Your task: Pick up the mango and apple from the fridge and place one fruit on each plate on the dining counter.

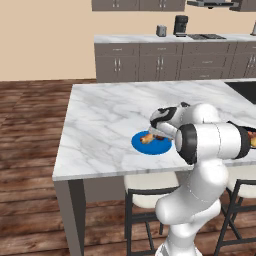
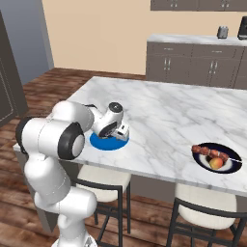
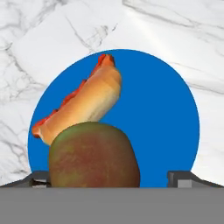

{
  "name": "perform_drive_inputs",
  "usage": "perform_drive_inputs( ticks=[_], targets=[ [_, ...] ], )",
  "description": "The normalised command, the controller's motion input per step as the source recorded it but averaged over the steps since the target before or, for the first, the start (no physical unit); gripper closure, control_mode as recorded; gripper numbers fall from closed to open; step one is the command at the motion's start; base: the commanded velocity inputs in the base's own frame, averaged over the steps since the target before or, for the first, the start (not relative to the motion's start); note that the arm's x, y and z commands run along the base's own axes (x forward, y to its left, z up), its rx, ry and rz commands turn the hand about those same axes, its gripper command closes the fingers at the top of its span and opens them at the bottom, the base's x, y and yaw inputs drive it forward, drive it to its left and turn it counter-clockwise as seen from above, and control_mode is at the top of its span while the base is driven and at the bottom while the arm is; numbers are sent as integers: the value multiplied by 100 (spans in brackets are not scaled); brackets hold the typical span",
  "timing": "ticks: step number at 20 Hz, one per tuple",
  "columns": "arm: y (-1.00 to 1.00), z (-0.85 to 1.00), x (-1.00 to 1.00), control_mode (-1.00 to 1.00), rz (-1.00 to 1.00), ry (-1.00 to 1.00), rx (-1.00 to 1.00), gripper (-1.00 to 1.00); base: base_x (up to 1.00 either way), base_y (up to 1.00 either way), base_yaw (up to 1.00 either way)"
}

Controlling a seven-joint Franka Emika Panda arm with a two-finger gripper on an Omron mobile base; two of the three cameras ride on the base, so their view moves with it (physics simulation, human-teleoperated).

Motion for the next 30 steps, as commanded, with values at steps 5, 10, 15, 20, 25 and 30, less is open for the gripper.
perform_drive_inputs(
  ticks=[5,10,15,20,25,30],
  targets=[
    [8,-43,54,-100,-2,3,0,-100,0,0,0],
    [9,-63,31,-100,-1,1,-1,-100,0,0,0],
    [-8,-7,-50,-100,4,-19,0,-100,0,0,0],
    [-3,79,-97,-100,16,-37,9,-100,0,0,0],
    [0,100,-100,-100,16,-11,10,-100,0,0,0],
    [10,100,-98,-100,7,5,6,-100,0,0,0]
  ],
)
